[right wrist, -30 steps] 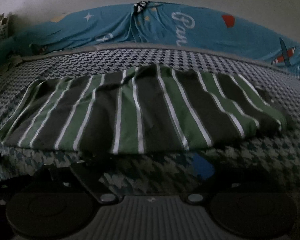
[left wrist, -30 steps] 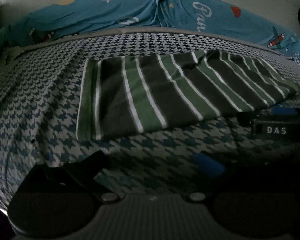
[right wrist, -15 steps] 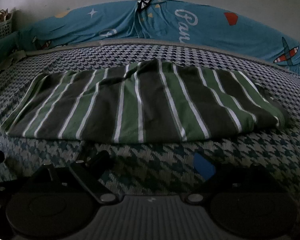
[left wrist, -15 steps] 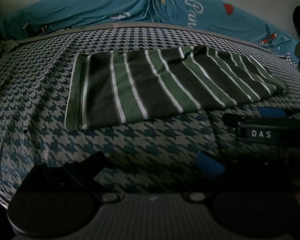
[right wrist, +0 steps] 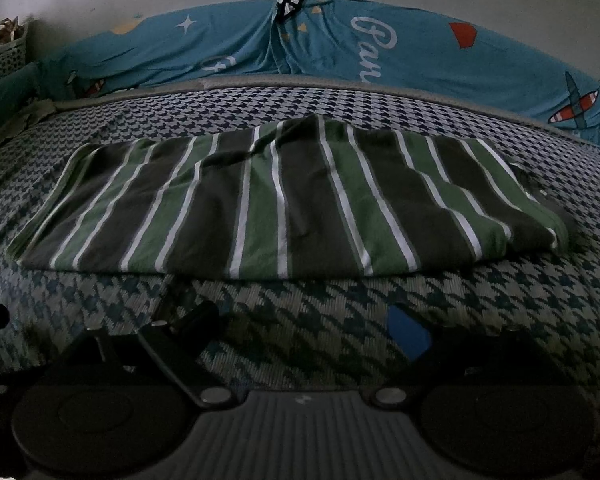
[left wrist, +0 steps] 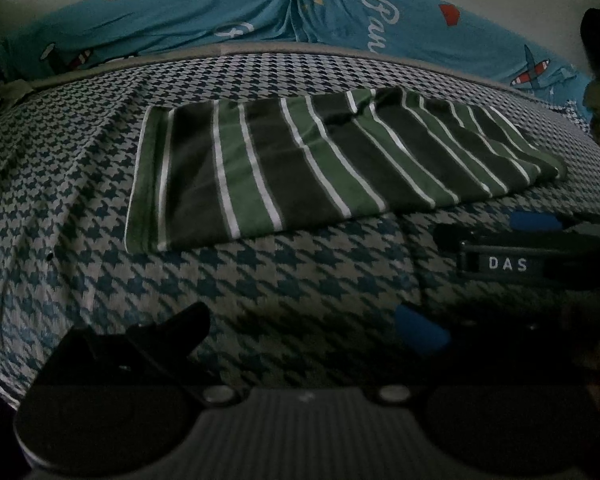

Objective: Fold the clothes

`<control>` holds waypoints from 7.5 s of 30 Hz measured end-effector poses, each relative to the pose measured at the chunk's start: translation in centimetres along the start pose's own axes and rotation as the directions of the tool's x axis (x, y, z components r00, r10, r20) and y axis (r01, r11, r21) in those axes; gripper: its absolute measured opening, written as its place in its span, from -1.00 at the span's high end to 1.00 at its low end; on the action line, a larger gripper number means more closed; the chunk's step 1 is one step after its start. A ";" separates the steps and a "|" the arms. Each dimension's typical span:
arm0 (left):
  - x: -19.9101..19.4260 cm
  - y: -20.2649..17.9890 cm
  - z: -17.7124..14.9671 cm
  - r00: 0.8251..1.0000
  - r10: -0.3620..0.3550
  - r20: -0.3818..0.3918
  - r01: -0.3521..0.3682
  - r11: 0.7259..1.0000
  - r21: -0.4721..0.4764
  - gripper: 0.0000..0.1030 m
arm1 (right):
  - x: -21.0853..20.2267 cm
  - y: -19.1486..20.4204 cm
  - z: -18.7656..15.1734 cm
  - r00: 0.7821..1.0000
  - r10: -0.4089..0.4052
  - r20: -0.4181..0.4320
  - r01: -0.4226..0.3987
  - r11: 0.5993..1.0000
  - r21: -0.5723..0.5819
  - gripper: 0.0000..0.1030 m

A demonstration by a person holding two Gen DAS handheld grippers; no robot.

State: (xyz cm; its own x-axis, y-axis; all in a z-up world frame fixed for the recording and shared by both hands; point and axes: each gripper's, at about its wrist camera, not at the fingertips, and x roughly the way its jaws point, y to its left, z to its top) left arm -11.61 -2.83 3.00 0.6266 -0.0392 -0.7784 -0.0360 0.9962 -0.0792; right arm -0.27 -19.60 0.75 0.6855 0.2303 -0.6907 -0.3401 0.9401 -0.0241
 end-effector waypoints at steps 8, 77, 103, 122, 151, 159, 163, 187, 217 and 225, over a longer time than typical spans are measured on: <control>-0.4 -0.2 0.2 1.000 0.001 -0.005 -0.001 1.000 0.007 -1.00 | 0.1 -0.4 0.0 1.000 0.010 -0.001 -0.010 1.000 -0.004 -0.79; -2.0 -4.3 0.1 0.998 -0.052 -0.028 0.054 0.994 0.090 -1.00 | -2.0 -3.7 -1.5 1.000 0.002 0.022 -0.005 0.992 0.125 -0.76; -3.5 -6.2 0.3 0.997 -0.077 -0.014 0.078 0.988 0.137 -1.00 | -3.3 -6.3 -1.9 1.000 -0.020 -0.009 0.022 0.972 0.234 -0.76; -4.6 -7.9 0.8 0.994 -0.104 0.018 0.099 0.978 0.185 -1.00 | -3.6 -7.6 -1.5 1.000 0.019 -0.007 -0.017 0.963 0.268 -0.77; 1.0 -5.2 3.2 0.996 -0.082 0.038 0.079 0.994 0.079 -1.00 | -4.7 -13.8 -1.7 0.995 -0.038 0.093 -0.014 0.867 0.499 -0.16; 3.1 -2.6 4.6 0.998 -0.045 0.054 0.042 0.998 0.055 -1.00 | -4.2 -16.6 0.2 0.986 -0.065 0.152 -0.034 0.821 0.571 -0.16; 4.0 -1.1 5.2 0.998 -0.036 0.048 0.036 0.999 0.008 -1.00 | -3.1 -18.5 1.9 0.985 -0.051 0.162 -0.056 0.805 0.591 -0.18; 6.3 2.2 5.9 0.999 -0.028 0.036 0.034 0.986 -0.164 -1.00 | 5.8 -25.4 6.2 0.999 -0.037 0.023 0.016 0.807 0.590 -0.32; 5.7 3.2 6.0 0.996 -0.015 0.084 0.028 0.987 -0.156 -1.00 | 3.0 -18.2 8.1 0.984 -0.049 0.169 -0.007 0.949 0.315 0.72; 4.2 3.7 7.3 0.993 -0.010 0.117 0.028 0.988 -0.151 -1.00 | 1.5 -12.9 9.0 0.966 0.009 0.260 -0.063 0.978 0.201 0.72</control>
State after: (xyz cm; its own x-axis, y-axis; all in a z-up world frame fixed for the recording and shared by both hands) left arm -3.43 1.25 3.93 0.7137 -0.0400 -0.6993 -0.1355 0.9716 -0.1939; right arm 10.96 -29.15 6.56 0.8265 0.2957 -0.4791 -0.2460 0.9551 0.1651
